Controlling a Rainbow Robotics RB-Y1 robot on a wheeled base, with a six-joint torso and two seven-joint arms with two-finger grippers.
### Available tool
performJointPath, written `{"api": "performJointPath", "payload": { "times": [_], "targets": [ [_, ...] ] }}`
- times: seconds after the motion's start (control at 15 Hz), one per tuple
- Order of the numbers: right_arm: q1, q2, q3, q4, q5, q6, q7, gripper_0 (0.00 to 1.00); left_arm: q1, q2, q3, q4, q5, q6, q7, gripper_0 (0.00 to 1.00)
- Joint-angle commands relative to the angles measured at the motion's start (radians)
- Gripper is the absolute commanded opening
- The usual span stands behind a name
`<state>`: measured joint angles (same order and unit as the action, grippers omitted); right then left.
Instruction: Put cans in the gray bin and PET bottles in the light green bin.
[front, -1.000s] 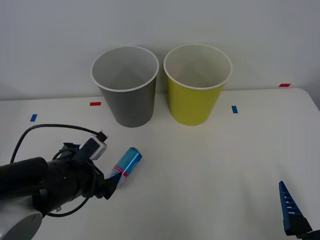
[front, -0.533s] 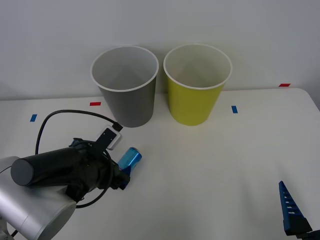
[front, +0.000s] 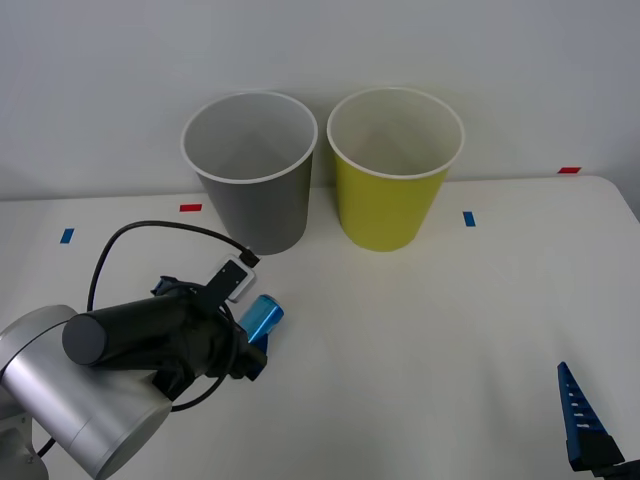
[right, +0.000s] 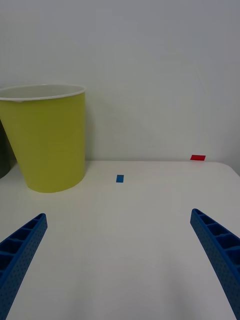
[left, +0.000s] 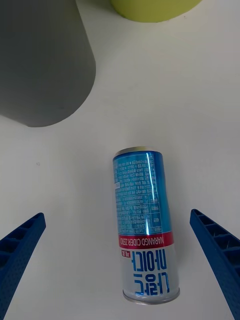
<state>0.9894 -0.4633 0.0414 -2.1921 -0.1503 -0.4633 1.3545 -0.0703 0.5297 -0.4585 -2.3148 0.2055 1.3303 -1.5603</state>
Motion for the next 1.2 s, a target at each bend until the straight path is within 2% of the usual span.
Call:
{"api": "performJointPath", "payload": {
  "times": [0.07, 0.2, 0.53, 0.87, 1.0, 1.2],
  "targets": [
    [0.0, 0.0, 0.0, 0.0, 0.0, 0.0, 0.0, 1.0, -0.048, 0.036, -0.045, 0.051, -0.003, -0.023, 0.054, 1.0],
    [0.0, 0.0, 0.0, 0.0, 0.0, 0.0, 0.0, 1.0, -0.086, 0.044, -0.074, 0.081, -0.001, -0.023, 0.088, 1.0],
    [0.0, 0.0, 0.0, 0.0, 0.0, 0.0, 0.0, 1.0, -0.135, -0.025, -0.077, 0.175, 0.006, -0.013, 0.109, 1.0],
    [0.0, 0.0, 0.0, 0.0, 0.0, 0.0, 0.0, 1.0, -0.301, -0.031, -0.204, 0.252, 0.023, 0.159, 0.27, 1.0],
    [0.0, 0.0, 0.0, 0.0, 0.0, 0.0, 0.0, 1.0, -0.332, -0.04, -0.203, 0.304, 0.069, 0.167, 0.276, 1.0],
    [0.0, 0.0, 0.0, 0.0, 0.0, 0.0, 0.0, 1.0, -0.356, -0.076, -0.203, 0.373, 0.078, 0.19, 0.258, 1.0]
  ]
}}
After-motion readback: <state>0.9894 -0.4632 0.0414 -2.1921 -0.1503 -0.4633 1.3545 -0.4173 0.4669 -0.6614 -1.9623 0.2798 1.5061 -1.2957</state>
